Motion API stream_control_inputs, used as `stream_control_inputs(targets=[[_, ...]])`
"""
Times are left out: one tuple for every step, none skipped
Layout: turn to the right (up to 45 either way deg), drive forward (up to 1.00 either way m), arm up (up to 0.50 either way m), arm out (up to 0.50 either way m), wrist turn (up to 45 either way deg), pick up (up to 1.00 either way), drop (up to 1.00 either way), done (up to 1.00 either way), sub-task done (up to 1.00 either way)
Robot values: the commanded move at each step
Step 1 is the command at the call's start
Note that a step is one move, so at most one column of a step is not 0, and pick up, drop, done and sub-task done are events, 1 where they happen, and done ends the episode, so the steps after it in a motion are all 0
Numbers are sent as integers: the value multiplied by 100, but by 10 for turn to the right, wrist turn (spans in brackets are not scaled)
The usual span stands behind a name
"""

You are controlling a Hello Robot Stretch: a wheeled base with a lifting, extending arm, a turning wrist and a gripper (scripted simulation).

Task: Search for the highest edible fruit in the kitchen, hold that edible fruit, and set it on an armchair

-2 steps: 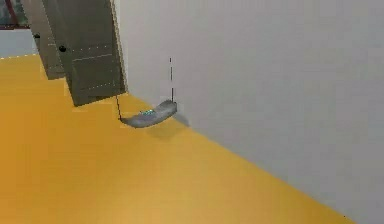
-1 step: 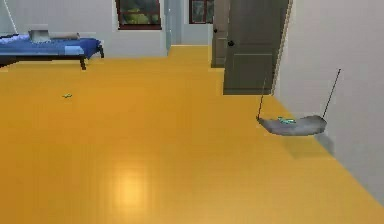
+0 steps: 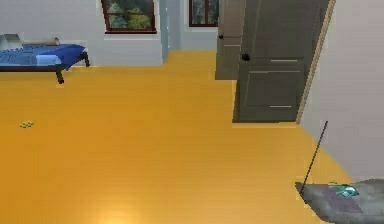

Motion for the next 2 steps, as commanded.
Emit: stream_control_inputs(targets=[[0, 100, 0, 0, 0, 0, 0, 0, 0], [-30, 0, 0, 0, 0, 0, 0, 0, 0]])
